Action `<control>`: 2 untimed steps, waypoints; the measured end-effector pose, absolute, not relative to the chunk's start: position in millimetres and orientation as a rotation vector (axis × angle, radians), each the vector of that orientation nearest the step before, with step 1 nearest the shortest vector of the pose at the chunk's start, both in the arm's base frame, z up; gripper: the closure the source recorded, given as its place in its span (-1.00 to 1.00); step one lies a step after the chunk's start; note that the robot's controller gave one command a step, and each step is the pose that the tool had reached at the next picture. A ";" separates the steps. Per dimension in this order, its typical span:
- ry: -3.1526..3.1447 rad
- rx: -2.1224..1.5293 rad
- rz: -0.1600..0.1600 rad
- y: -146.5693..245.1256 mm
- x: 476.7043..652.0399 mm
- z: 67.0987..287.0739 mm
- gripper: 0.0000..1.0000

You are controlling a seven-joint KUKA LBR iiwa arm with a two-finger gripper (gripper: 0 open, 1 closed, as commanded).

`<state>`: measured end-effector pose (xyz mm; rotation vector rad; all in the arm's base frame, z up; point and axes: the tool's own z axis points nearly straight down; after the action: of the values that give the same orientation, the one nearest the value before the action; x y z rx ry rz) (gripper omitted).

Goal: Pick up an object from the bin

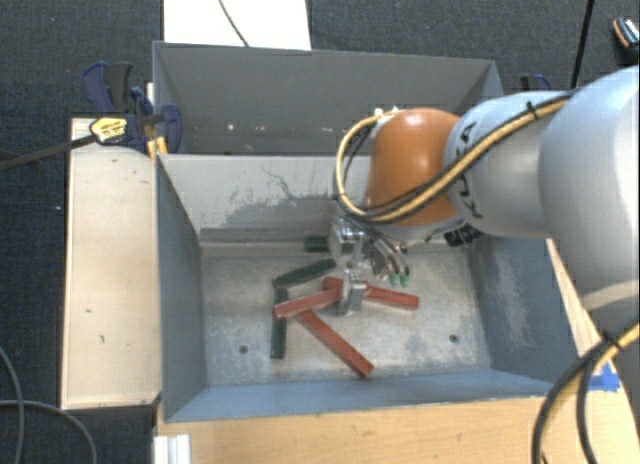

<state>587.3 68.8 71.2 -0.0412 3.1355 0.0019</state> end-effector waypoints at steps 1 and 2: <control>3.136 -0.035 0.003 68.2 586.1 71.3 1.00; 3.131 0.001 0.001 36.8 586.7 198.9 1.00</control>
Offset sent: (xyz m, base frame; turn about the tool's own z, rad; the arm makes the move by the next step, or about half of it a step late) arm 0.0000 0.0000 0.0000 0.0000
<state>586.7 36.8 198.9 0.0014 3.1311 0.0010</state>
